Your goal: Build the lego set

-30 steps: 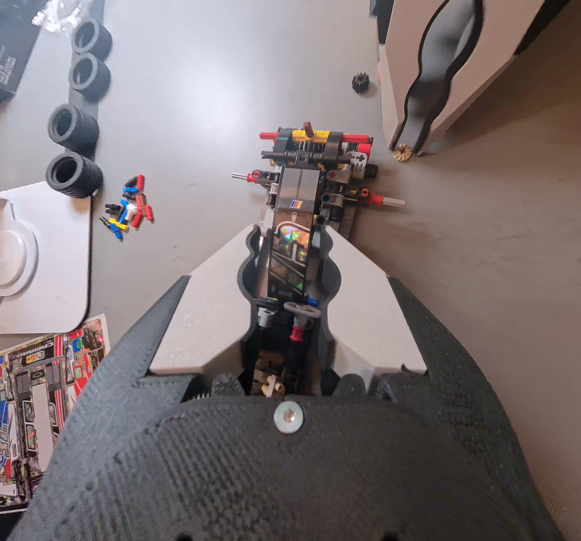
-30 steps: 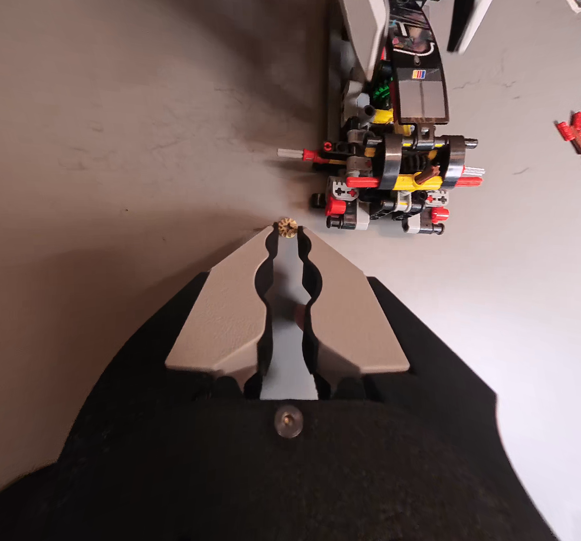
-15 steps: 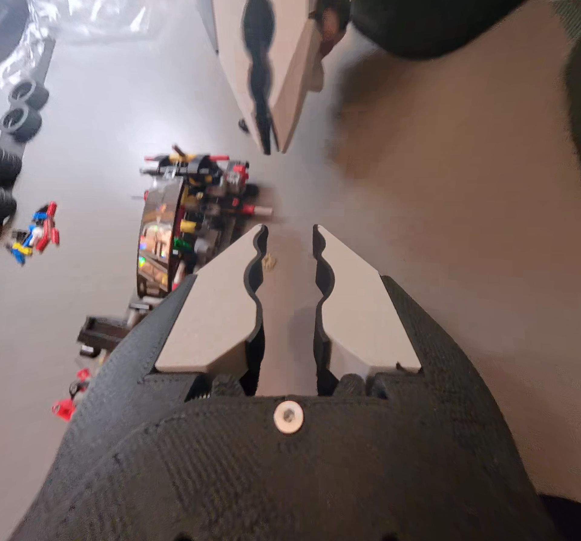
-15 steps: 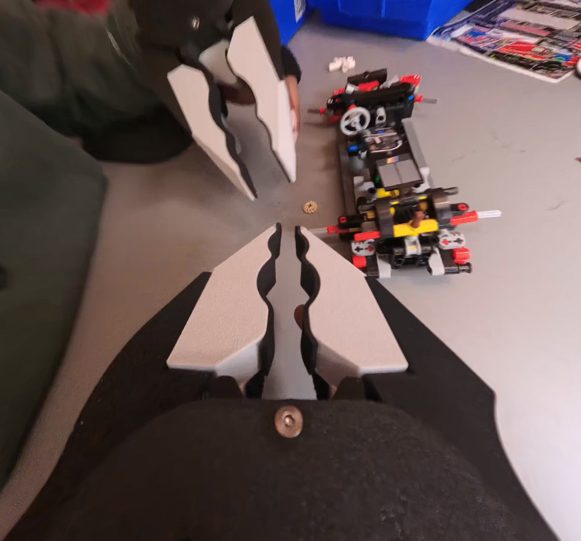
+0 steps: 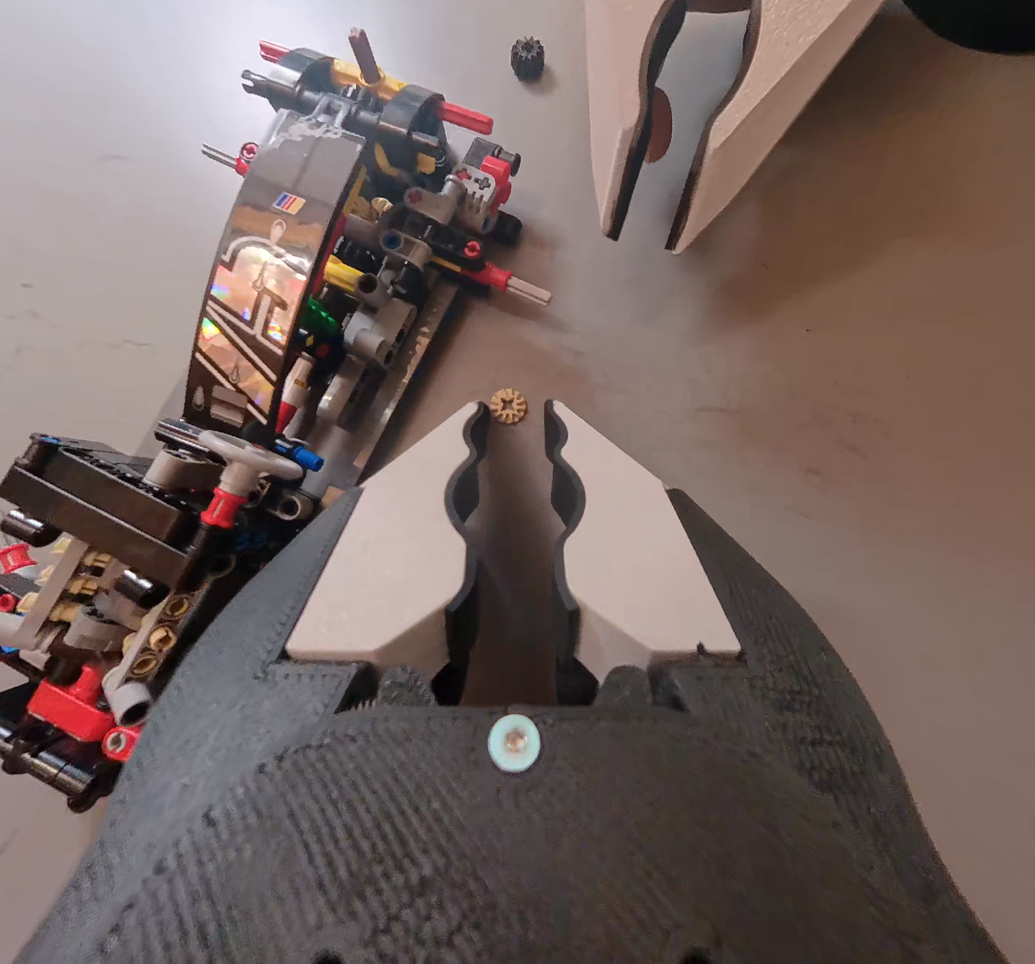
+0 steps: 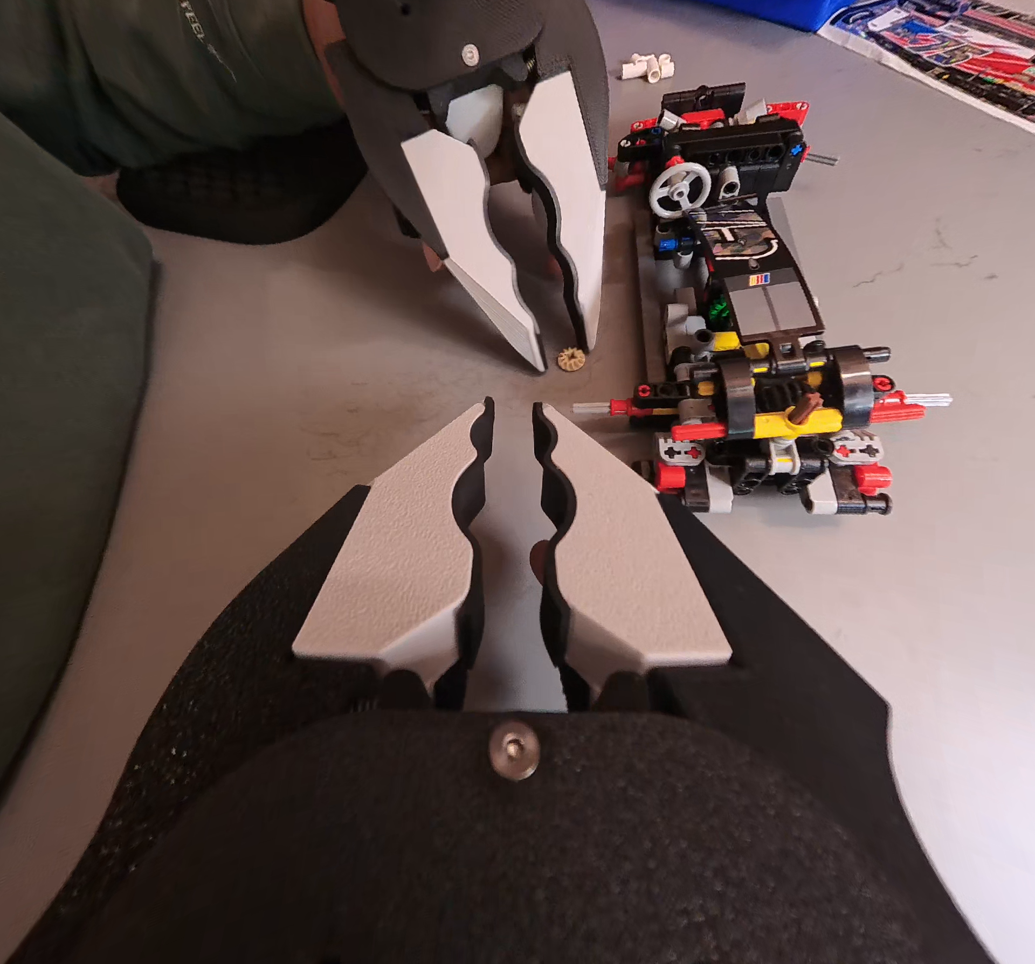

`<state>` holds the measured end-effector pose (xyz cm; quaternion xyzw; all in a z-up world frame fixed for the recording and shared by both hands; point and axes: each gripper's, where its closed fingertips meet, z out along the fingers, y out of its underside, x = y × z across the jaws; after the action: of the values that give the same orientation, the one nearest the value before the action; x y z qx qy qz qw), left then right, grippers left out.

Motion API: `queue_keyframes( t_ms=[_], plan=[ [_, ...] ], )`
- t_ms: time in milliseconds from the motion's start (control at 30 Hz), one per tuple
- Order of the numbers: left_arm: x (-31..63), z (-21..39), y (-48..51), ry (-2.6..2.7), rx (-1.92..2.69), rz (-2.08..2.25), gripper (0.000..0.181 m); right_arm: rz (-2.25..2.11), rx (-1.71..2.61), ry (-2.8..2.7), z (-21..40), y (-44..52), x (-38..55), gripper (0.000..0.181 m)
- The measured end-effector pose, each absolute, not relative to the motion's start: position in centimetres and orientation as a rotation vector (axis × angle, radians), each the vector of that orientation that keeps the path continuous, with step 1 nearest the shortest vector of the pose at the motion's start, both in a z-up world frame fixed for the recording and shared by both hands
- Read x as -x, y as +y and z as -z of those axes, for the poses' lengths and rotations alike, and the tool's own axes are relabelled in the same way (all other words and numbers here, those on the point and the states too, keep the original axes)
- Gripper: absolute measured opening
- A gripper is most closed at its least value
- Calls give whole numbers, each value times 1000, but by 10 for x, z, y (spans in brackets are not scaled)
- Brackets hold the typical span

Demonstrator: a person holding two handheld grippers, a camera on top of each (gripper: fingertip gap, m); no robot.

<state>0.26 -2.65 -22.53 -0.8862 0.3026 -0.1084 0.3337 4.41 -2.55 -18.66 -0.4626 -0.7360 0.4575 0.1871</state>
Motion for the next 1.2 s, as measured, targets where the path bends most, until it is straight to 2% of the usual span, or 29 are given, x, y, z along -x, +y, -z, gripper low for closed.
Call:
queue_keyframes(
  t_ms=[33,233,467,633,967,1200],
  plan=[
    [-4,225,-26,791,2313,293,15,-1286,1300,-2077,188,-26,-45,12],
    [-10,223,-29,801,2268,362,10,-1276,1217,-2056,183,-30,-45,13],
    [-38,139,-29,347,1852,1195,9,-1099,815,-1864,142,-39,-37,20],
    [-32,102,-26,82,1573,1569,8,-993,685,-1617,98,-32,-34,21],
    [-42,82,-28,-29,1406,1757,8,-778,563,-1517,84,-32,-32,13],
    [-42,84,-28,-40,1411,1765,7,-833,601,-1548,86,-33,-32,10]
  ],
)
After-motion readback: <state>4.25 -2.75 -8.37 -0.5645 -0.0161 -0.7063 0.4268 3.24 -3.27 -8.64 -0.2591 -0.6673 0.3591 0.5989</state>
